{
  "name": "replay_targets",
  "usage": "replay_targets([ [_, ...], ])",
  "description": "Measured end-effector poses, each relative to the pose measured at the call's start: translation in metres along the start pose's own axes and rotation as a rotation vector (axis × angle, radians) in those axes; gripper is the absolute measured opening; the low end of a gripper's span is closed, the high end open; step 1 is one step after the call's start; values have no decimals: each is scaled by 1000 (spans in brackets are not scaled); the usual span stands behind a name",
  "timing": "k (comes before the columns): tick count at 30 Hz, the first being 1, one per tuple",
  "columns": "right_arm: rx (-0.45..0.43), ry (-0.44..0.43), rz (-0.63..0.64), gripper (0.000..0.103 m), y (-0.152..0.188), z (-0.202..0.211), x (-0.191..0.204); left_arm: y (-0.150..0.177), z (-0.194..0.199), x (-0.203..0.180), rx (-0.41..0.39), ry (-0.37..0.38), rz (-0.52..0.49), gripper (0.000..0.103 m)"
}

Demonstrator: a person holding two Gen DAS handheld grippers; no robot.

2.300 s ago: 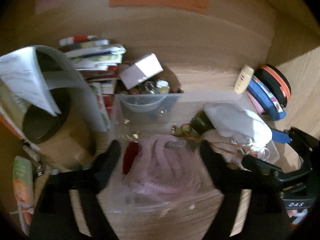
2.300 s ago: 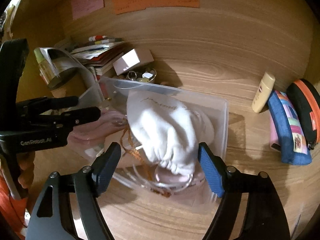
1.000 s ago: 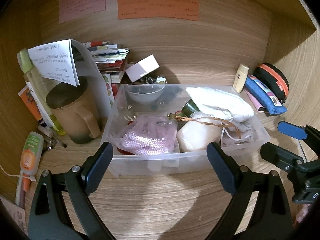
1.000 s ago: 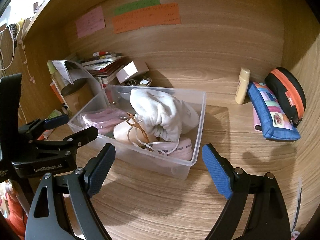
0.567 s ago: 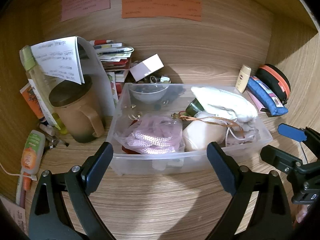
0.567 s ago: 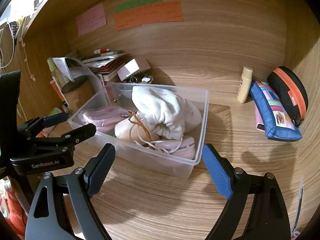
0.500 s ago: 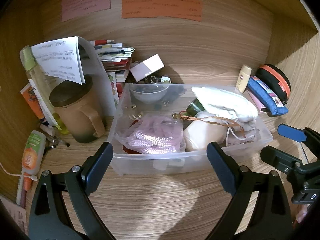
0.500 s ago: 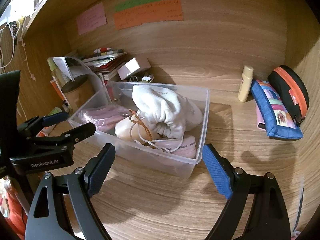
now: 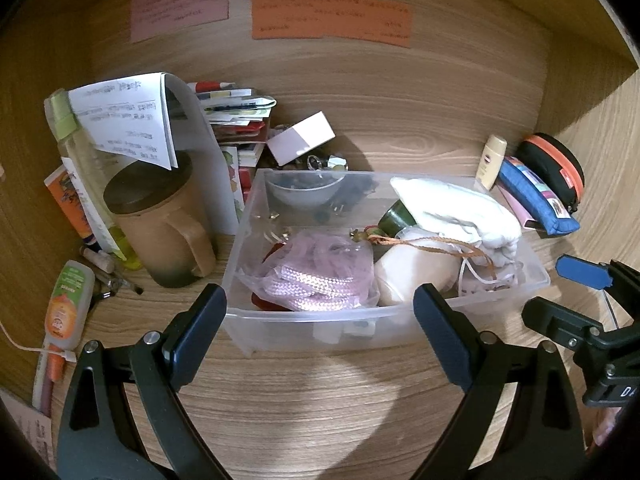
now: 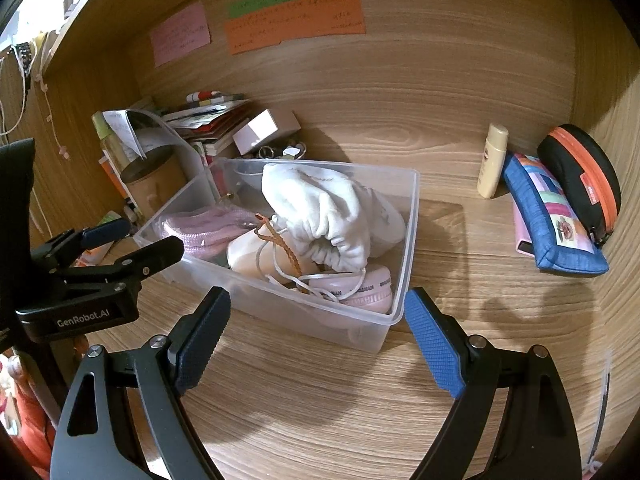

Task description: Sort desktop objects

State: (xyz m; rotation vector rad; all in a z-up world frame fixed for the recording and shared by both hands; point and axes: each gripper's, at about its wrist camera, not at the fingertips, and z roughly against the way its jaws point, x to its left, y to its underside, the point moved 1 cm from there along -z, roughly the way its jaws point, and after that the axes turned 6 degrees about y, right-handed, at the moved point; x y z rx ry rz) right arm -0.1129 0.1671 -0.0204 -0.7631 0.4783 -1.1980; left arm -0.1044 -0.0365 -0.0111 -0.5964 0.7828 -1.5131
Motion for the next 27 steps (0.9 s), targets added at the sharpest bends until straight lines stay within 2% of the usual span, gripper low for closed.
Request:
replay_targets([
  [18,7,-7,6,87,0,-3,1,3,2,-5,-11,37,-22,96],
  [22,4,-8,12,87,-1,-2,0,6,4,-4,-18,2,9,96],
  [27,4,-4,12,87,0,-2,0,8,2,-2,-5,48,18,96],
])
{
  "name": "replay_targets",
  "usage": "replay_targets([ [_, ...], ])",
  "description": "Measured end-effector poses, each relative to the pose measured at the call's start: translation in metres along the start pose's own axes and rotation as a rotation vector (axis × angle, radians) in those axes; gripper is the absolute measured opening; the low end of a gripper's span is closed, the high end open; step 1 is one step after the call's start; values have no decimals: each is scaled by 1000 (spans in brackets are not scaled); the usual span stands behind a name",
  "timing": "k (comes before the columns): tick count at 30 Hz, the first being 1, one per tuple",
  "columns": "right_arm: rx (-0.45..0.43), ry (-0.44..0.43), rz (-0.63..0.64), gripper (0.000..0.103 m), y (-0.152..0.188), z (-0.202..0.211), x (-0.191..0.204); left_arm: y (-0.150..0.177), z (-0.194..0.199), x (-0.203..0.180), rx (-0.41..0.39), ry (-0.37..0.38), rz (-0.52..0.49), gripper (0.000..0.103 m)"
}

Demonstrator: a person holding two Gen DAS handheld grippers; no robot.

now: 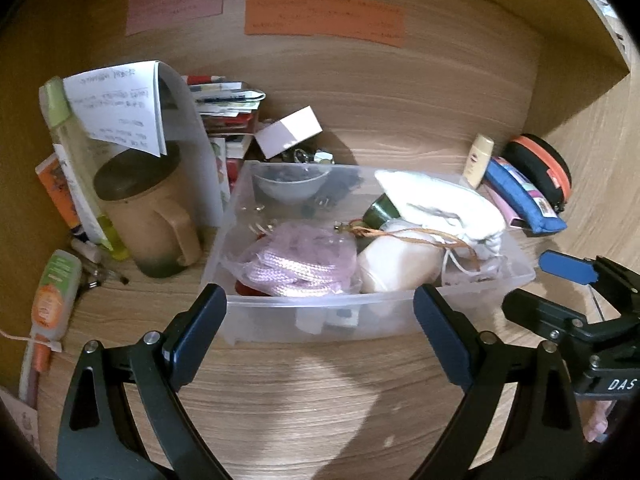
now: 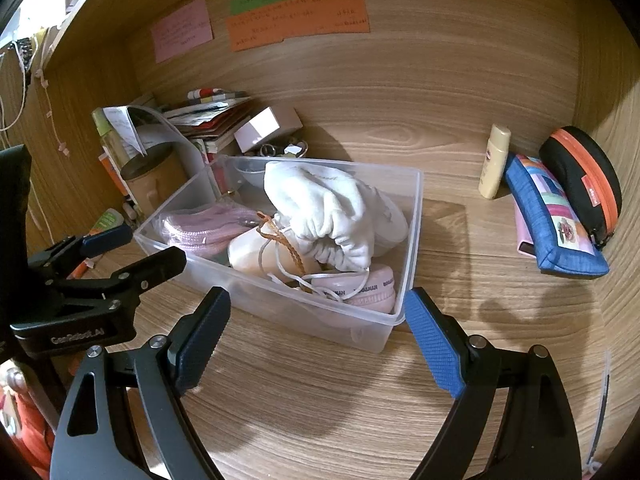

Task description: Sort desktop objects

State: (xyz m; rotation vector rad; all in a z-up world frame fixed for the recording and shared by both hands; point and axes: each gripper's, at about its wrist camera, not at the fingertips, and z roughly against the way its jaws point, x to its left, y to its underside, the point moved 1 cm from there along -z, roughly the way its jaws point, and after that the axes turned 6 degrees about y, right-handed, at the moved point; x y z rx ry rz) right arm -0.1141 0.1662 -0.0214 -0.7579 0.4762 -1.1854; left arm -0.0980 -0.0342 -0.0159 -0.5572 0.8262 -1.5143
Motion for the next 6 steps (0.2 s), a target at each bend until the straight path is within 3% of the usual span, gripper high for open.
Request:
replay_targets([
  [3,1,-3,2,87,0,0,-2,0,1,-2,-16,-40,-9,96],
  [6,1,-3,5,87,-1,-1,-2,0,-1,-1,-6,-24,-13,96],
])
